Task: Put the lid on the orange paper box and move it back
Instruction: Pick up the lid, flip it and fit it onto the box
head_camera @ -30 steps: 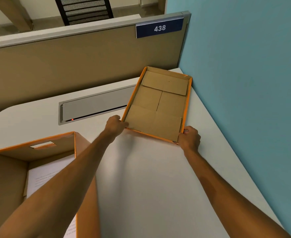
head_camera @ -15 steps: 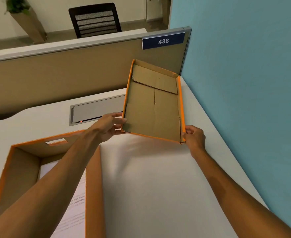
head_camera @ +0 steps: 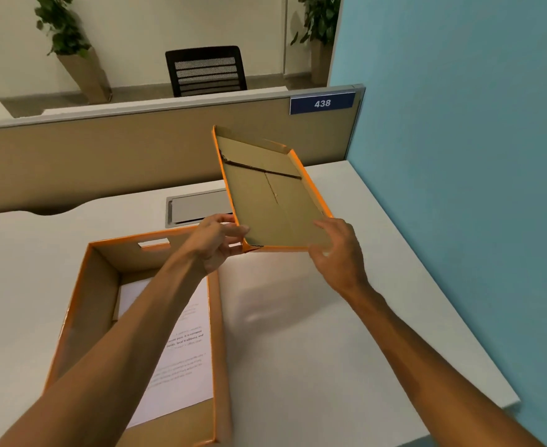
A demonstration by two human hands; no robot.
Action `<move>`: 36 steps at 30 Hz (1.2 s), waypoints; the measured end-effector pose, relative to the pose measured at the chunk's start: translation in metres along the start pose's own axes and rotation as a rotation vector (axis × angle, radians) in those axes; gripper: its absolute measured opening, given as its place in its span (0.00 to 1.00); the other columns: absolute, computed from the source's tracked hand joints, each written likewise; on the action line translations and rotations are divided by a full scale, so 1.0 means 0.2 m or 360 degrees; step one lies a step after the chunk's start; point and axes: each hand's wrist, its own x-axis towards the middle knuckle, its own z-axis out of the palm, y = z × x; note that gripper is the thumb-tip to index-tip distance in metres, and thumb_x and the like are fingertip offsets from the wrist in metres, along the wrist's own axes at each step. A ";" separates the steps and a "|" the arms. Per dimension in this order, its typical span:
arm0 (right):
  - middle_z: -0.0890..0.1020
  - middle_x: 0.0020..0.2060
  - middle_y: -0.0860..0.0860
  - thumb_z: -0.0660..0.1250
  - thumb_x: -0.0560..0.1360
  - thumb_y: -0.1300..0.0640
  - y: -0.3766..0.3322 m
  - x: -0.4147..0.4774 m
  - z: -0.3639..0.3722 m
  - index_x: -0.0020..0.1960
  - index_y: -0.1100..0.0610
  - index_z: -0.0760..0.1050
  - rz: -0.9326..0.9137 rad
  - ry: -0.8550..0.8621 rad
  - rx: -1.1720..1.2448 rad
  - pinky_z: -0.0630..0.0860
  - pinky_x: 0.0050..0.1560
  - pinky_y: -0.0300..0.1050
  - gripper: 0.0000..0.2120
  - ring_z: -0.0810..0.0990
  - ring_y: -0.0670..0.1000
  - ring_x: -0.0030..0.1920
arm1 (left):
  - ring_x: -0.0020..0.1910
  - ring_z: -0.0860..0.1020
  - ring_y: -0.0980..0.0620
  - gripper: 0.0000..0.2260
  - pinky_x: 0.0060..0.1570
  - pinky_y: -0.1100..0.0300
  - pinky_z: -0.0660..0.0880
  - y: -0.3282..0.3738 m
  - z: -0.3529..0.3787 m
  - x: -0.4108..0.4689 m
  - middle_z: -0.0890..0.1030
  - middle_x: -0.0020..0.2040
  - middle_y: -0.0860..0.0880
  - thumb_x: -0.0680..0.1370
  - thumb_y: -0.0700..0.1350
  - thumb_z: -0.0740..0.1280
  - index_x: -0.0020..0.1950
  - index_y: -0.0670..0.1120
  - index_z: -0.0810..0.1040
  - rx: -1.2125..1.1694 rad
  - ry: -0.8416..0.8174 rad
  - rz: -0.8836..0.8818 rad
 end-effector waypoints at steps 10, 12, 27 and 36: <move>0.83 0.54 0.55 0.76 0.72 0.57 -0.54 -0.36 0.13 0.59 0.59 0.81 -0.0487 0.0075 -0.0240 0.81 0.54 0.51 0.17 0.81 0.55 0.55 | 0.50 0.82 0.40 0.11 0.46 0.47 0.81 0.05 -0.10 -0.56 0.79 0.51 0.40 0.74 0.32 0.71 0.53 0.40 0.73 0.0063 -0.0098 0.0213; 0.84 0.53 0.55 0.74 0.74 0.58 -0.62 -0.41 0.13 0.58 0.59 0.81 -0.0514 0.0178 -0.0203 0.82 0.53 0.52 0.14 0.81 0.55 0.54 | 0.53 0.81 0.39 0.14 0.45 0.48 0.81 0.06 -0.13 -0.64 0.78 0.53 0.39 0.73 0.33 0.72 0.55 0.40 0.73 0.0063 -0.0088 0.0245; 0.84 0.48 0.50 0.73 0.74 0.50 -1.07 -0.58 -0.08 0.55 0.54 0.78 0.0049 0.0524 0.0632 0.81 0.52 0.46 0.13 0.82 0.48 0.44 | 0.68 0.73 0.41 0.30 0.66 0.44 0.73 -0.05 -0.26 -0.89 0.74 0.69 0.42 0.76 0.59 0.67 0.72 0.43 0.69 0.0137 -0.0069 0.0229; 0.86 0.54 0.49 0.75 0.71 0.62 -1.07 -0.52 -0.19 0.60 0.52 0.79 0.0640 0.0291 0.1941 0.78 0.58 0.65 0.19 0.84 0.57 0.55 | 0.64 0.77 0.39 0.24 0.62 0.39 0.75 -0.27 -0.40 -0.93 0.76 0.68 0.42 0.78 0.47 0.68 0.73 0.43 0.69 -0.0185 0.0005 0.0033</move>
